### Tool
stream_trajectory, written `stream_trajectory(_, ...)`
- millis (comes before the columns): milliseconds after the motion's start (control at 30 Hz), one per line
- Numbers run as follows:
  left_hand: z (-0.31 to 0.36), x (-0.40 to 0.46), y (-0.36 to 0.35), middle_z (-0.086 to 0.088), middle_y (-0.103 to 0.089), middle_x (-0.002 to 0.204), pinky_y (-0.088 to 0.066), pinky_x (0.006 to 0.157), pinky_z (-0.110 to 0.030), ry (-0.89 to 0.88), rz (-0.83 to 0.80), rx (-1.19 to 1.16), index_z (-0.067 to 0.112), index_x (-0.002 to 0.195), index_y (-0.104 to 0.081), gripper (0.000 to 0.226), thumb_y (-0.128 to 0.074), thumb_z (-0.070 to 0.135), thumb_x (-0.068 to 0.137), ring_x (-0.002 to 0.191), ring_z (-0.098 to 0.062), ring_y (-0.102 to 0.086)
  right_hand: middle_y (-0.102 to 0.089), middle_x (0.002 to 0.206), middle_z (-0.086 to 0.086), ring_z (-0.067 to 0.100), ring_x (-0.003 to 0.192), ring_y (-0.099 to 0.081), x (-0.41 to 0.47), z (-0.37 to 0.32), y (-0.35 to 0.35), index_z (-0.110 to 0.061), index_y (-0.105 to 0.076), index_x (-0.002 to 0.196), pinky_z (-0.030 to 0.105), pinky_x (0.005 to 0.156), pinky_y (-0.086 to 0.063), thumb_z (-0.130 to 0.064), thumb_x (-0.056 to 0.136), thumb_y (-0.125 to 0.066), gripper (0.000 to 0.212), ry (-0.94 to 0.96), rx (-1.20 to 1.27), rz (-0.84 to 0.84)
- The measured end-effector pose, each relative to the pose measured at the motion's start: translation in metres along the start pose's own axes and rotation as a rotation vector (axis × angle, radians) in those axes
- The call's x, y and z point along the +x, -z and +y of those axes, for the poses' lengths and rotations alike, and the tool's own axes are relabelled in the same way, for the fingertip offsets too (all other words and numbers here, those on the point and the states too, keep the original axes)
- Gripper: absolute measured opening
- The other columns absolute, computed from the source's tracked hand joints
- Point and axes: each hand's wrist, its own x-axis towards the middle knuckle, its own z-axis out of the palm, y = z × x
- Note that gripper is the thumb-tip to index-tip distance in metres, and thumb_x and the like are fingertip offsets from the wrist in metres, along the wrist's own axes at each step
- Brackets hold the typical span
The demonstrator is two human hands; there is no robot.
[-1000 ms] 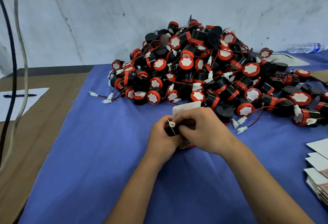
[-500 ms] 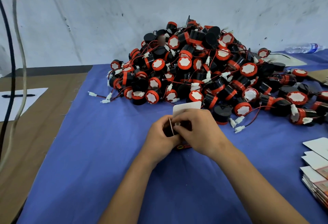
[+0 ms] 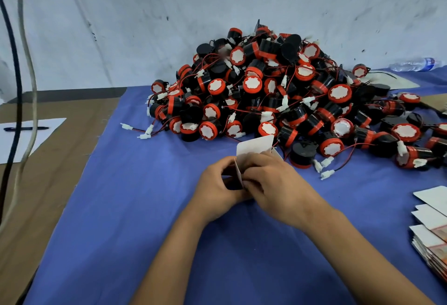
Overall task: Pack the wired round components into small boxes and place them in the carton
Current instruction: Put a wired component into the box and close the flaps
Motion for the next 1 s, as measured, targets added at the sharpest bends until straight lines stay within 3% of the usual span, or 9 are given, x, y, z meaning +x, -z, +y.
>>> stream_trajectory(300,0.003,-0.004,0.012,0.006,-0.074,0.119,-0.056,0.095,-0.026,-0.002,-0.008,-0.055,0.018,0.128,-0.065,0.058,-0.083,-0.007,0.078,0.113,-0.01,-0.069,-0.055,0.121,-0.009,0.015,0.118,-0.042,0.002,0.003,-0.005,-0.023,-0.077,0.093,0.037,0.094,-0.047,-0.038,0.101,-0.056,0.027,0.026,-0.084,-0.066)
stream_trajectory(400,0.001,-0.003,0.016,0.008,-0.075,0.118,-0.056,0.097,-0.024,0.036,-0.025,-0.095,0.02,0.126,-0.066,0.057,-0.089,0.002,0.077,0.113,-0.01,-0.069,-0.063,0.115,0.001,0.02,0.113,-0.052,-0.004,0.007,-0.006,-0.011,-0.076,0.093,0.029,0.092,-0.045,-0.02,0.099,-0.065,0.016,0.089,0.039,0.439)
stream_trajectory(467,0.0,-0.003,0.02,0.012,-0.074,0.118,-0.055,0.094,-0.021,0.06,-0.017,-0.081,0.024,0.125,-0.066,0.058,-0.09,0.003,0.076,0.113,-0.007,-0.068,-0.063,0.108,0.001,0.017,0.103,-0.057,-0.005,0.019,-0.009,-0.012,-0.074,0.101,0.025,0.085,-0.045,-0.018,0.101,-0.059,0.016,-0.113,0.138,0.781)
stream_trajectory(500,-0.001,-0.003,0.022,0.014,-0.074,0.118,-0.055,0.092,-0.02,0.067,-0.017,-0.059,0.026,0.125,-0.066,0.059,-0.089,0.003,0.076,0.112,-0.007,-0.068,-0.062,0.105,-0.001,0.014,0.096,-0.059,-0.004,0.026,-0.01,-0.016,-0.071,0.104,0.026,0.081,-0.047,-0.02,0.102,-0.054,0.017,-0.275,0.255,0.83)
stream_trajectory(567,-0.001,-0.002,0.022,0.014,-0.074,0.117,-0.057,0.091,-0.026,0.073,-0.007,0.0,0.03,0.125,-0.066,0.06,-0.089,0.003,0.077,0.11,-0.013,-0.068,-0.066,0.093,-0.003,0.013,0.079,-0.063,0.0,0.036,-0.016,-0.024,-0.069,0.106,0.035,0.07,-0.051,-0.024,0.106,-0.052,0.017,-0.541,0.584,0.635)
stream_trajectory(667,-0.001,-0.003,0.019,0.008,-0.074,0.119,-0.061,0.089,-0.033,0.118,-0.009,-0.096,0.026,0.126,-0.066,0.06,-0.089,0.002,0.076,0.108,-0.024,-0.07,-0.071,0.078,-0.014,0.001,0.058,-0.058,0.0,0.042,-0.028,-0.028,-0.074,0.109,0.023,0.055,-0.045,-0.023,0.104,-0.059,0.016,-0.547,0.729,0.293)
stream_trajectory(767,-0.001,-0.005,0.02,-0.003,-0.072,0.127,-0.06,0.092,-0.038,0.209,-0.085,-0.376,0.019,0.131,-0.066,0.063,-0.086,0.007,0.073,0.114,-0.025,-0.071,-0.074,0.094,-0.014,0.006,0.064,-0.059,-0.001,0.043,-0.028,-0.031,-0.073,0.116,0.027,0.058,-0.05,-0.019,0.099,-0.066,0.022,-0.45,0.67,0.247)
stream_trajectory(867,0.002,-0.004,0.021,-0.007,-0.071,0.117,-0.056,0.068,-0.026,0.33,-0.081,-0.639,0.015,0.132,-0.068,0.048,-0.076,0.021,0.085,0.089,-0.016,-0.067,-0.073,0.095,-0.004,0.026,0.081,-0.063,-0.001,0.041,-0.027,-0.034,-0.07,0.121,0.046,0.075,-0.057,-0.017,0.097,-0.066,0.029,-0.418,0.575,0.233)
stream_trajectory(1000,0.0,-0.002,0.018,-0.006,-0.069,0.091,-0.048,0.051,-0.023,0.363,0.046,-0.624,0.024,0.106,-0.081,0.021,-0.074,0.027,0.086,0.069,-0.012,-0.054,-0.065,0.093,-0.016,0.016,0.077,-0.058,-0.003,0.033,-0.023,-0.03,-0.067,0.116,0.028,0.068,-0.051,-0.009,0.099,-0.063,0.027,-0.22,0.48,0.244)
